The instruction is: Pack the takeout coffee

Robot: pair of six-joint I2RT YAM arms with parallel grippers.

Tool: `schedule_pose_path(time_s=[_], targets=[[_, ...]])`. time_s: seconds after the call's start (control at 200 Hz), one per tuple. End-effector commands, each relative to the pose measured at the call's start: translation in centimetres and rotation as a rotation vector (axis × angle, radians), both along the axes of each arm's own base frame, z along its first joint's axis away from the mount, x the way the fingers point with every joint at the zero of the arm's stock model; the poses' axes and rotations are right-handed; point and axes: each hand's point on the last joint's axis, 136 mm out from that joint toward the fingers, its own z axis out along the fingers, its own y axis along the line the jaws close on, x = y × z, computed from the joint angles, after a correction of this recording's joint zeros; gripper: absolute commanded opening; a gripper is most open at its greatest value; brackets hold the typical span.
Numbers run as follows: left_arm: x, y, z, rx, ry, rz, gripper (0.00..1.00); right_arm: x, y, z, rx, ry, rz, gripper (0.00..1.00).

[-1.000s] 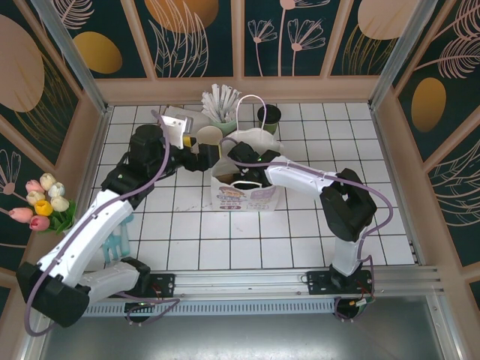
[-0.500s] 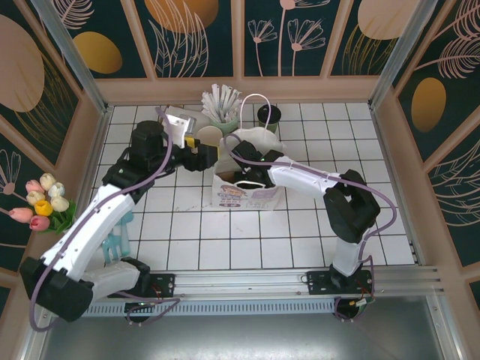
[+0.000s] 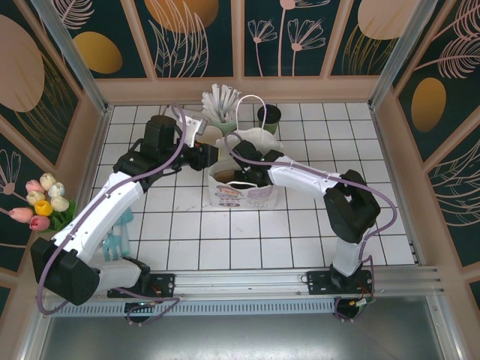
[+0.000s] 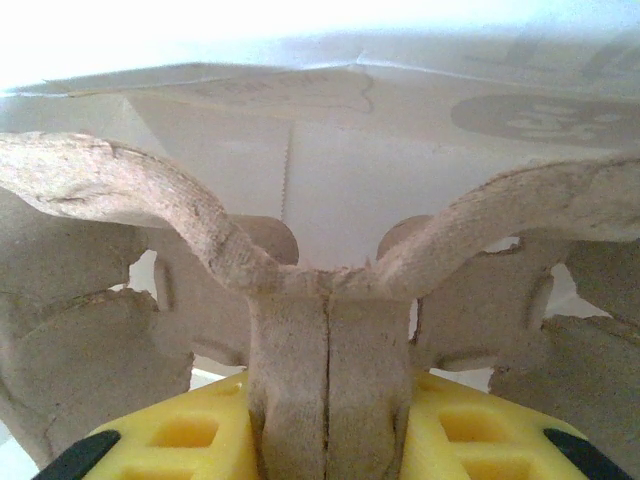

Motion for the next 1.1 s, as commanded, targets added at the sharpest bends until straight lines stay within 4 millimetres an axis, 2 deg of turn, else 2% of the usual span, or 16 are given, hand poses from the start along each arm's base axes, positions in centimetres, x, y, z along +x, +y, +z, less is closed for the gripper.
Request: schedule_pose_path(time_s=[0.0, 0.095, 0.295, 0.365, 0.415, 0.53, 0.615, 0.761, 0.831, 0.886, 1.096], targets=[[-1.9, -0.7, 0.5, -0.069, 0.047, -0.033, 0.26, 1.2, 0.2, 1.1, 0.038, -0.025, -0.096, 0.33], [-2.8, -0.6, 0.2, -0.110, 0.092, -0.012, 0.15, 1.6, 0.2, 0.9, 0.055, -0.031, -0.153, 0.33], [-2.7, -0.1, 0.0, -0.122, 0.135, 0.042, 0.10, 1.9, 0.8, 0.9, 0.077, -0.032, -0.163, 0.37], [-2.1, 0.1, 0.2, -0.106, 0.132, 0.075, 0.07, 1.8, 1.1, 1.1, 0.068, -0.047, -0.120, 0.44], [-1.5, 0.2, 0.3, -0.096, 0.129, 0.094, 0.06, 1.7, 1.3, 1.6, 0.057, -0.061, -0.075, 0.54], [-0.7, 0.2, 0.3, -0.085, 0.129, 0.114, 0.00, 1.5, 1.4, 3.7, 0.035, -0.097, 0.019, 0.70], [-0.2, 0.6, 0.2, -0.074, 0.125, 0.153, 0.00, 0.8, 1.9, 5.1, 0.046, -0.101, 0.110, 0.77], [0.1, 0.7, 0.4, -0.078, 0.120, 0.174, 0.00, 0.1, 1.8, 6.4, 0.053, -0.107, 0.208, 0.82], [0.2, 0.7, 0.5, -0.082, 0.122, 0.179, 0.00, 0.1, 1.6, 6.3, 0.045, -0.107, 0.240, 0.82], [0.3, 0.8, 0.6, -0.084, 0.122, 0.187, 0.00, 0.2, 1.2, 5.9, 0.027, -0.106, 0.255, 0.78], [0.7, 1.1, 0.9, -0.088, 0.120, 0.217, 0.00, -0.2, 0.1, 3.0, -0.071, -0.047, 0.345, 0.48]])
